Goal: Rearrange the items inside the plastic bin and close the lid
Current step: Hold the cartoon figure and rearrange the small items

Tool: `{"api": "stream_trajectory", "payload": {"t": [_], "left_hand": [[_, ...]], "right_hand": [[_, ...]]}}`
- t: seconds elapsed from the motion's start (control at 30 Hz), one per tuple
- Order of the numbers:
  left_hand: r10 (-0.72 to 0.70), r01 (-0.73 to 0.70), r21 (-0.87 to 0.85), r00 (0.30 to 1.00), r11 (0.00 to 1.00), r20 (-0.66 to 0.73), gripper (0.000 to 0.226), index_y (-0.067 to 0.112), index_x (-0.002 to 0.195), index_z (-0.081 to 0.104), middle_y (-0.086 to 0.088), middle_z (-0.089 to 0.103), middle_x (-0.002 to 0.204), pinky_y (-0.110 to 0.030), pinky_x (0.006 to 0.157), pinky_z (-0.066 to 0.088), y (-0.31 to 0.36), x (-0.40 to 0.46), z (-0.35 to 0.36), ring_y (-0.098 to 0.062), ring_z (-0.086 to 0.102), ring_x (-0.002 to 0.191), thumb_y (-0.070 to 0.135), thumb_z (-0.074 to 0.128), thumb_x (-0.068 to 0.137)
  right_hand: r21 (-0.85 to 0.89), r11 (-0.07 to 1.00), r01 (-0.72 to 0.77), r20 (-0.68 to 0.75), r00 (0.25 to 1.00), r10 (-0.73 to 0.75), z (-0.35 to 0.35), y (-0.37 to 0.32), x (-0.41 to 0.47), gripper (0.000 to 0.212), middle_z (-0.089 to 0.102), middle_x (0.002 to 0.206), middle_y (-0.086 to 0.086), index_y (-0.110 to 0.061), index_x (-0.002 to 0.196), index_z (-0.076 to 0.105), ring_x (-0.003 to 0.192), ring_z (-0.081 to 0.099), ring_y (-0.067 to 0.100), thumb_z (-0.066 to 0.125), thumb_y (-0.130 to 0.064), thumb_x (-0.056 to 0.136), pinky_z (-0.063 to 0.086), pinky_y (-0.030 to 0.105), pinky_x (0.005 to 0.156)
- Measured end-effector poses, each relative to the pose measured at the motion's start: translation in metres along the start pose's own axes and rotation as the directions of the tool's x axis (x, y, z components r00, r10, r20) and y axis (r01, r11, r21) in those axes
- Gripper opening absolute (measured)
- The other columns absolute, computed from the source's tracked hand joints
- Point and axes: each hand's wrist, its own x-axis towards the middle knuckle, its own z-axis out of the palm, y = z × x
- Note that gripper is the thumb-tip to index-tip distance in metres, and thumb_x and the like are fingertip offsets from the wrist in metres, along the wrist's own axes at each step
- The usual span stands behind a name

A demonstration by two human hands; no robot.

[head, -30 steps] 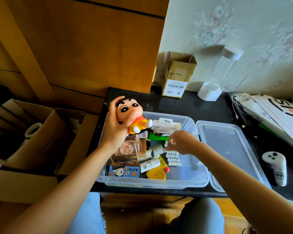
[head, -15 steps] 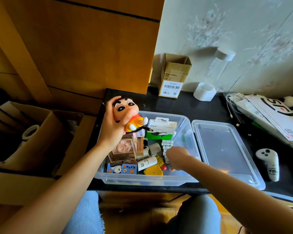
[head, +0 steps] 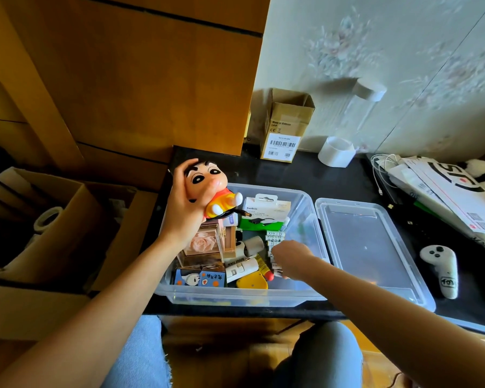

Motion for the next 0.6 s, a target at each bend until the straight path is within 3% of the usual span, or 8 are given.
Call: {"api": "stream_trajectory", "payload": {"t": [0.23, 0.33, 0.47, 0.53, 0.6], "left_hand": [[-0.005, 0.005, -0.015, 1.000, 1.000, 0.011, 0.063, 0.033, 0.126, 0.042, 0.010, 0.055, 0.119, -0.013, 0.068, 0.051, 0.0025, -0.0012, -0.0004, -0.002, 0.060, 0.102, 0.055, 0.065, 0.072], [-0.010, 0.010, -0.014, 1.000, 1.000, 0.005, 0.064, 0.034, 0.127, 0.042, 0.012, 0.054, 0.118, -0.014, 0.068, 0.051, 0.0024, -0.0013, -0.0003, -0.002, 0.060, 0.102, 0.057, 0.064, 0.071], [-0.006, 0.006, -0.021, 1.000, 1.000, 0.010, 0.064, 0.033, 0.127, 0.042, 0.009, 0.054, 0.119, -0.013, 0.067, 0.051, 0.0017, -0.0010, -0.0003, -0.001, 0.060, 0.101, 0.056, 0.064, 0.072], [-0.013, 0.013, -0.028, 1.000, 1.000, 0.011, 0.064, 0.034, 0.127, 0.042, 0.007, 0.054, 0.121, -0.014, 0.067, 0.051, 0.0011, -0.0010, -0.0006, -0.007, 0.060, 0.103, 0.055, 0.065, 0.071], [-0.016, 0.017, -0.030, 1.000, 0.999, 0.012, 0.062, 0.036, 0.125, 0.042, 0.006, 0.054, 0.122, -0.014, 0.068, 0.051, 0.0013, -0.0005, -0.0007, -0.008, 0.061, 0.103, 0.055, 0.065, 0.071]], "right_hand": [[0.015, 0.999, -0.042, -0.023, 0.999, 0.042, -0.0006, -0.0004, 0.0011, 0.041, 0.062, 0.112, 0.009, -0.006, 0.119, 0.054, 0.104, 0.060, 0.024, 0.071, -0.018, 0.083, 0.050, 0.030, 0.081], [0.092, 0.996, 0.013, -0.018, 1.000, -0.011, -0.0011, 0.0014, 0.0018, 0.049, 0.062, 0.111, 0.009, -0.009, 0.116, 0.052, 0.103, 0.060, 0.026, 0.075, -0.028, 0.077, 0.050, 0.034, 0.081], [0.067, 0.996, 0.059, -0.029, 0.998, -0.057, -0.0011, 0.0026, 0.0044, 0.052, 0.062, 0.112, 0.007, -0.011, 0.119, 0.050, 0.105, 0.060, 0.025, 0.075, -0.029, 0.077, 0.050, 0.034, 0.082], [0.063, 0.995, 0.074, -0.094, 0.993, -0.068, -0.0035, 0.0037, 0.0045, 0.060, 0.057, 0.117, 0.006, -0.013, 0.124, 0.045, 0.109, 0.056, 0.024, 0.075, -0.033, 0.076, 0.051, 0.034, 0.083], [-0.049, 0.992, 0.119, -0.172, 0.977, -0.125, -0.0043, 0.0046, 0.0040, 0.072, 0.046, 0.132, 0.008, -0.012, 0.136, 0.037, 0.122, 0.045, 0.025, 0.073, -0.035, 0.078, 0.048, 0.037, 0.092]]}}
